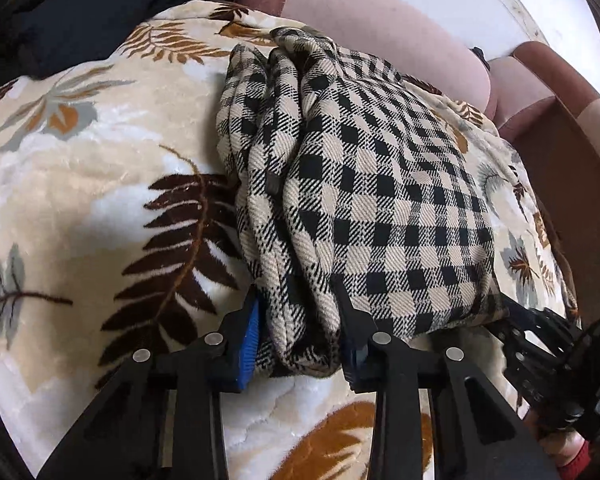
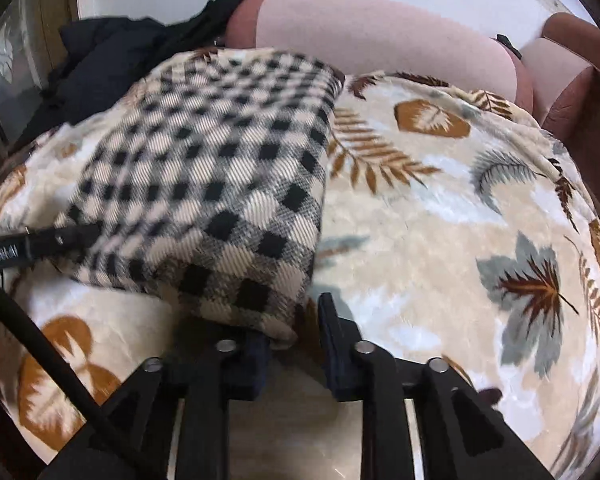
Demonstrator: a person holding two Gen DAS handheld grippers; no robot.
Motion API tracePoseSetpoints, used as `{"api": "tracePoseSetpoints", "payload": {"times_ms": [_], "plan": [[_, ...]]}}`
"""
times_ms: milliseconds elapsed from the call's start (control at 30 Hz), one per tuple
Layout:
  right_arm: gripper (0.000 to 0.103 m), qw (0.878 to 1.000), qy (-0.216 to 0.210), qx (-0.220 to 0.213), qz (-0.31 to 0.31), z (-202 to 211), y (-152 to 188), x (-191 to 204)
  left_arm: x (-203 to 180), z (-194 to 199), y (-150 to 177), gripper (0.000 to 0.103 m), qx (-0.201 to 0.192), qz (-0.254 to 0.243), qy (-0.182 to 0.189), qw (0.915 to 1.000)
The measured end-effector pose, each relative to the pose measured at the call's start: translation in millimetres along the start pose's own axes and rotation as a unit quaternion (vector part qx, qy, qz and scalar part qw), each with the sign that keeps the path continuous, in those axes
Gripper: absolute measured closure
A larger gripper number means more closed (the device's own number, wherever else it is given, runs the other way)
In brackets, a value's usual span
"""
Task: Fold large clothes
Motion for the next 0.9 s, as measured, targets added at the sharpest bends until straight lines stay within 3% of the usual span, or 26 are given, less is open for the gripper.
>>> {"api": "tracePoseSetpoints", "payload": {"times_ms": [167,300,433,567,700,900], "plan": [[0.072,0.999,-0.023,-0.028,-0.001,46.3,-13.9,0.0,7.5,5.4,4.7,0.071,0.004,0.021,0.016,0.9996],[0.072,0.997,-0.046,-0.062,0.007,59.4,-63.2,16.6,8.3,6.4,6.7,0.071,0.002,0.032,0.024,0.9992],[0.076,0.995,-0.082,-0.053,0.014,14.7,-126.6,45.4,8.0,6.5,7.6,0.071,-0.003,0.03,0.024,0.9993],[0.081,0.994,-0.101,-0.01,-0.029,-51.5,-175.9,64.1,8.3,7.7,7.8,0.071,-0.004,0.026,0.024,0.9993],[0.089,0.987,-0.145,0.053,-0.041,-105.1,-188.7,94.5,10.5,9.1,9.8,0.072,-0.004,0.023,0.018,0.9996],[0.089,0.99,-0.13,0.06,0.016,-115.1,-203.9,117.9,6.3,20.0,9.9,0.072,-0.009,0.014,0.02,0.9997]]}}
Point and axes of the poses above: each gripper's, at about its wrist camera, not at the fingertips, and z roughly against the way its jaws point, x to its left, y to its underside, the point moved 6 cm from there along -z, roughly the way its jaws point, and after that the axes turned 3 degrees about z, right-handed, at the moved point
